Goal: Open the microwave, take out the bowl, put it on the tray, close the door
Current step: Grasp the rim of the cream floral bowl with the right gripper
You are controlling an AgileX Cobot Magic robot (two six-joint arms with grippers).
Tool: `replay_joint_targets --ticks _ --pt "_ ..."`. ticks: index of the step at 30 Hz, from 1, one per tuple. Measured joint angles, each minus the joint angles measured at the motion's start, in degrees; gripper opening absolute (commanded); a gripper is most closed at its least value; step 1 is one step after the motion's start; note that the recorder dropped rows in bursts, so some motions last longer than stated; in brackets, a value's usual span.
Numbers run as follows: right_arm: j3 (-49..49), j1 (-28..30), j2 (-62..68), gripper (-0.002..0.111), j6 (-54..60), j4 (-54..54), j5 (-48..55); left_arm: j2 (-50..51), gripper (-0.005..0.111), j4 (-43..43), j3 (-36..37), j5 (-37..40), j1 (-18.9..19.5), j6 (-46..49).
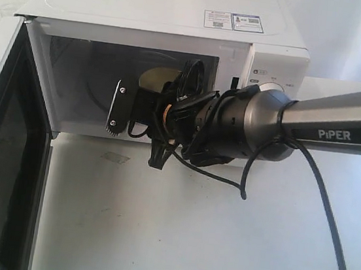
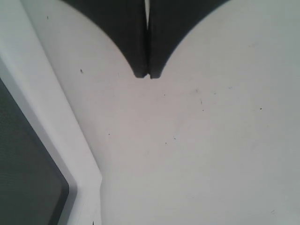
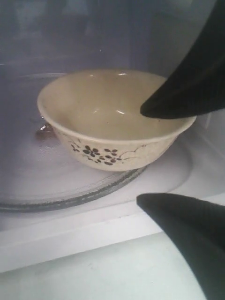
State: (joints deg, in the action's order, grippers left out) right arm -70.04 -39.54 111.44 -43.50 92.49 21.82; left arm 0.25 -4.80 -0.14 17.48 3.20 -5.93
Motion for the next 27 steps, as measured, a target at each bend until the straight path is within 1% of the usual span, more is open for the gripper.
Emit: replay_joint_targets --ticks 8,14,27 --pt "-1.4 1.3 0.6 0.047 -1.9 0.1 -2.2 0.0 0.0 0.0 0.0 0.0 0.0 0.0" --pt "-4.7 1.3 2.6 0.047 -2.5 0.3 -2.6 0.0 0.0 0.0 0.0 0.0 0.0 0.0" --pt "-8.5 1.3 6.1 0.046 -2.6 0.3 -2.4 0.0 0.0 0.0 0.0 0.0 0.0 0.0"
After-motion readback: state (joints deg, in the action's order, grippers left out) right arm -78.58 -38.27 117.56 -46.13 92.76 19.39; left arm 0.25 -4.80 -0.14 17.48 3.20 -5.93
